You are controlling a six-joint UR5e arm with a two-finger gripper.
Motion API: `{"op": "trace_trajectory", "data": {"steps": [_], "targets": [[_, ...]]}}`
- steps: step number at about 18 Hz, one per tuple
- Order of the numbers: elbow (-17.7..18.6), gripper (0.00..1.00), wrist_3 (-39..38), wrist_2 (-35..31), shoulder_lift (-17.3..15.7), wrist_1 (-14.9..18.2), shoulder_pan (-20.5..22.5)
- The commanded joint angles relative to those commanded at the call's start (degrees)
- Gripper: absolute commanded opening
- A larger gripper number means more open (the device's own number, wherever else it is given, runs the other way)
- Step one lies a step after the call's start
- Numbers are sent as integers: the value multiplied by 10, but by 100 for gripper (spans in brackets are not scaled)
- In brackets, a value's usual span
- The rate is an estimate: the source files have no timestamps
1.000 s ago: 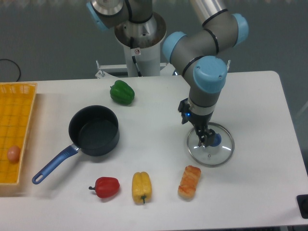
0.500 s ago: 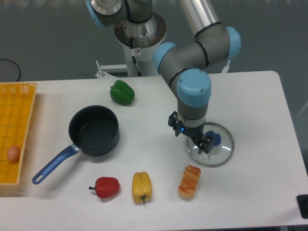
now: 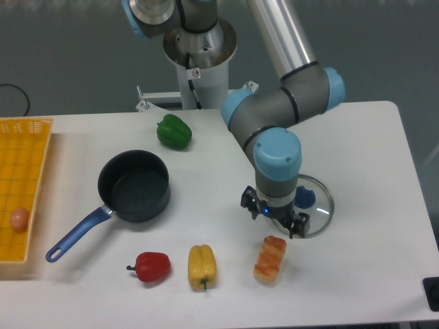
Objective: Pick up the bread
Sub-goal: 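Move the gripper away from the lid and over the orange bread roll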
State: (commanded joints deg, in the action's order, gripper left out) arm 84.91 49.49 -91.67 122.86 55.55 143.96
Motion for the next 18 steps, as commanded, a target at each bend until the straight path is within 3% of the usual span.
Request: {"op": "trace_trajectory", "data": {"steps": [18], "targets": [[-4, 100, -9, -4, 37, -14, -4]]}}
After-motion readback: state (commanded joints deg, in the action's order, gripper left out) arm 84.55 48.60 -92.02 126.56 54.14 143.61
